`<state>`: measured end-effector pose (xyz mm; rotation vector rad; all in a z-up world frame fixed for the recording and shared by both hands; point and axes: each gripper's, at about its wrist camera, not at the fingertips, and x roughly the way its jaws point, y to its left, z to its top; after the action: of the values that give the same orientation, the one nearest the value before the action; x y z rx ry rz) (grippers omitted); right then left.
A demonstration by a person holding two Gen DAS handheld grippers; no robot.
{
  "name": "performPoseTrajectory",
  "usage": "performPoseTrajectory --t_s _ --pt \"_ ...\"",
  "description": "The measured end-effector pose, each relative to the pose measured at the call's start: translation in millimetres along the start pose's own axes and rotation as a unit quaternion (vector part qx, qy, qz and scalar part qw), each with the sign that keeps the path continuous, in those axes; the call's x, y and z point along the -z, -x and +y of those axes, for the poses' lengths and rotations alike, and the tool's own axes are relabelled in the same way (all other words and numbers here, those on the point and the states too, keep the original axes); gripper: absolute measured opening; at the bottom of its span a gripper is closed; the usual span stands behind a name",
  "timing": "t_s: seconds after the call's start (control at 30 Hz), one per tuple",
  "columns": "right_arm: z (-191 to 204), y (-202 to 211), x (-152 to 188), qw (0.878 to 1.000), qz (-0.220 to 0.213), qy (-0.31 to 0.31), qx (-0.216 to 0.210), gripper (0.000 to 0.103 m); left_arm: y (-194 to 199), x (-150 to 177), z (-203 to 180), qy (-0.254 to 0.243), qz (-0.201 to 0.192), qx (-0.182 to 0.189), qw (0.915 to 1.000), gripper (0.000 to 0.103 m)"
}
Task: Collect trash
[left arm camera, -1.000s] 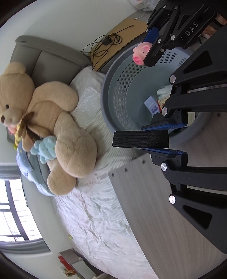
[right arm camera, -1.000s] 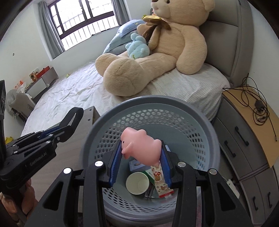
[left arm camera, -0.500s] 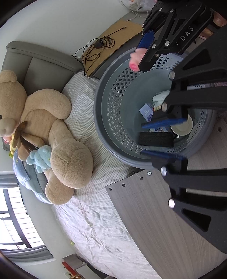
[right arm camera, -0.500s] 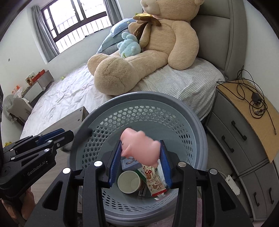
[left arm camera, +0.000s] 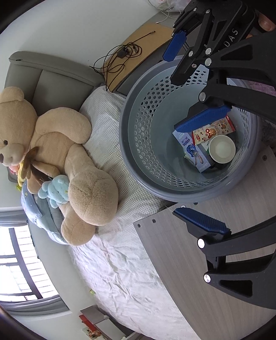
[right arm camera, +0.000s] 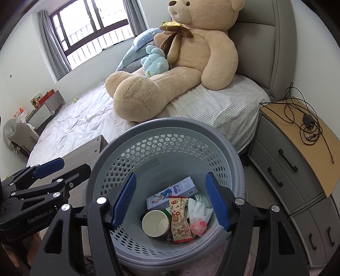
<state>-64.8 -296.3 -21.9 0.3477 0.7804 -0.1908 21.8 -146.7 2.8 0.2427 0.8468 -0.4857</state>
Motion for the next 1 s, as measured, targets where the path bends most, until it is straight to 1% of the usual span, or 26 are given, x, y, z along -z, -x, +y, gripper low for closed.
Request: performPoseTrajectory --t_s 0.33,0.5,0.7,1.0 --pt "-0.4 4.7 0.8 1.0 0.001 -0.003 0.003 0.065 7.2 2.3 2.7 0.005 -0.007 -0.008 0.9999 0.081" --pt "1.6 6.7 1.3 1.0 -0.002 -0.001 0.004 0.066 11.5 3.9 5.6 0.01 -0.01 -0.013 0.9998 0.088" --pt "3.0 8.1 1.9 1.0 -0.002 0.0 0.005 0.067 14.6 4.4 9.9 0.013 -0.011 -0.018 0.9997 0.092" --pt "7.0 11.3 1.8 1.0 -0.003 0.007 0.009 0.068 14.6 3.1 13.7 0.02 -0.007 -0.03 0.9993 0.095"
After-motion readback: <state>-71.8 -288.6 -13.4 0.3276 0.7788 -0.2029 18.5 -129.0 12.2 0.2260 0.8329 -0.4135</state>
